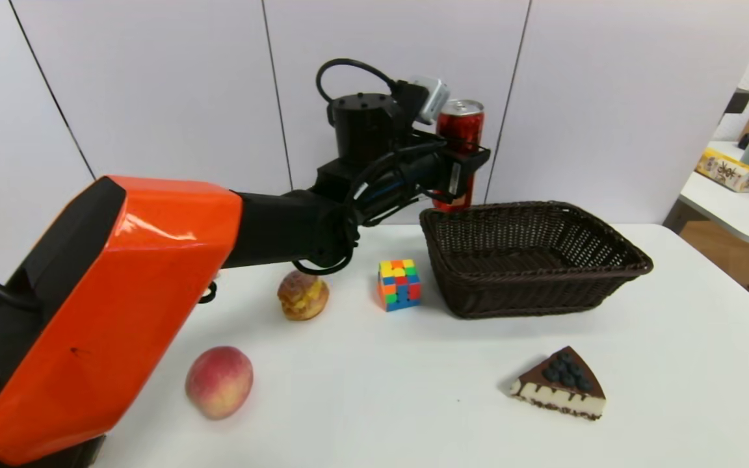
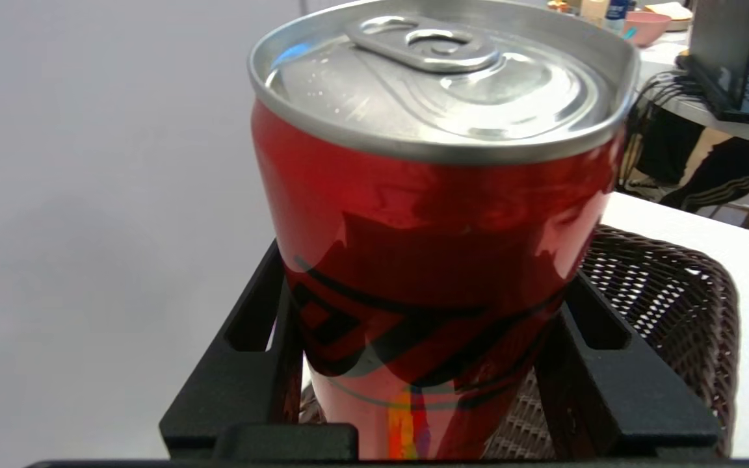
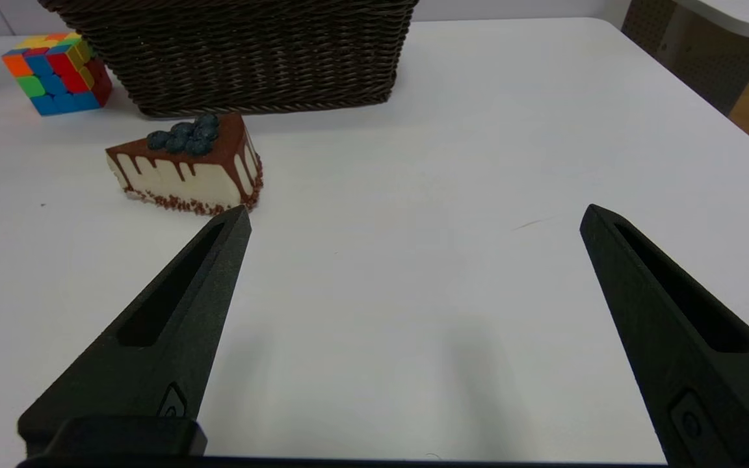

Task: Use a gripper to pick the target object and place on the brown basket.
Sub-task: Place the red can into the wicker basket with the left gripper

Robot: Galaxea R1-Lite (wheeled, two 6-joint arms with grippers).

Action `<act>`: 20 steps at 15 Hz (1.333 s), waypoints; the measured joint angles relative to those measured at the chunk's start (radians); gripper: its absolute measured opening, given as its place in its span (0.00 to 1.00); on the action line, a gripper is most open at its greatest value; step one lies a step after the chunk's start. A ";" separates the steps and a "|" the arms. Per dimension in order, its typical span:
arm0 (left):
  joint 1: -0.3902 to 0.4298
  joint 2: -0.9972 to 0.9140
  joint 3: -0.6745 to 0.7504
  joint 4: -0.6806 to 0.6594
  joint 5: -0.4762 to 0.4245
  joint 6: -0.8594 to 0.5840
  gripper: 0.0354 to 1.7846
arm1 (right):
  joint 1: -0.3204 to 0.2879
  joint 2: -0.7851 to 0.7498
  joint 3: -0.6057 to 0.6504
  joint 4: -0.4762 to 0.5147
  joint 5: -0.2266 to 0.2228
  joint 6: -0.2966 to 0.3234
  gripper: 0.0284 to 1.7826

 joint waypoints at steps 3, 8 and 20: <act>-0.050 0.066 -0.070 0.030 0.000 0.000 0.53 | 0.000 0.000 0.000 0.000 0.000 0.000 0.98; -0.095 0.140 -0.085 0.026 0.001 -0.006 0.53 | 0.000 0.000 0.000 0.000 0.000 0.000 0.98; -0.102 0.193 -0.086 0.029 0.001 -0.006 0.53 | 0.000 0.000 0.000 0.000 0.000 0.000 0.98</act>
